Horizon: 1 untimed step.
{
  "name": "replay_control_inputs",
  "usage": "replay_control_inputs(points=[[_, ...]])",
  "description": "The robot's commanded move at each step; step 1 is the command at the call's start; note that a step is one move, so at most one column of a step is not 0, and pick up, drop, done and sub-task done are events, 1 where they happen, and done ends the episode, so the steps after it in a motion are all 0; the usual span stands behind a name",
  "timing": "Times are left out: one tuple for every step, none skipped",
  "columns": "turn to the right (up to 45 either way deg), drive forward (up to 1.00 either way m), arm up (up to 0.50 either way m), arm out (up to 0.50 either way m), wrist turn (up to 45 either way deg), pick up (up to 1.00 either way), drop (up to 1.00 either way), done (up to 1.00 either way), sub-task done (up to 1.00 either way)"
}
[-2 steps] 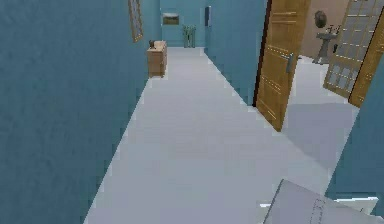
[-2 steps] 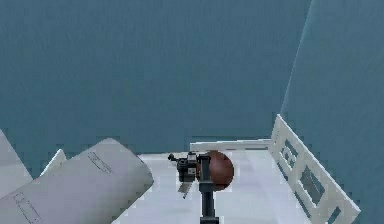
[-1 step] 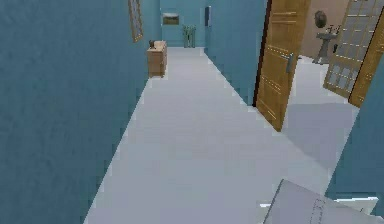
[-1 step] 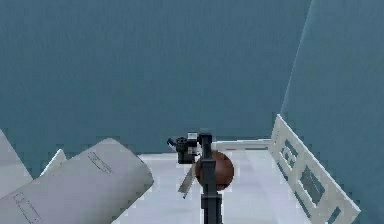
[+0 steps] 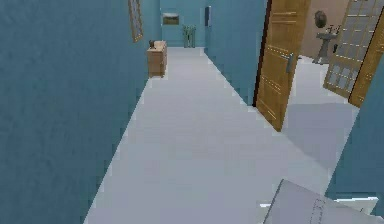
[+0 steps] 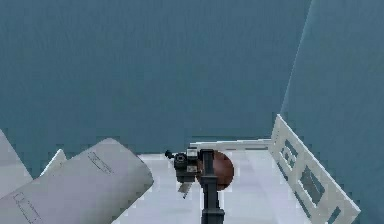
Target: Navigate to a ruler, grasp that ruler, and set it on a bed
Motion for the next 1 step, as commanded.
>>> replay_control_inputs(points=[[0.0, 0.0, 0.0, 0.0, 0.0, 0.0, 0.0, 1.0, 0.0]])
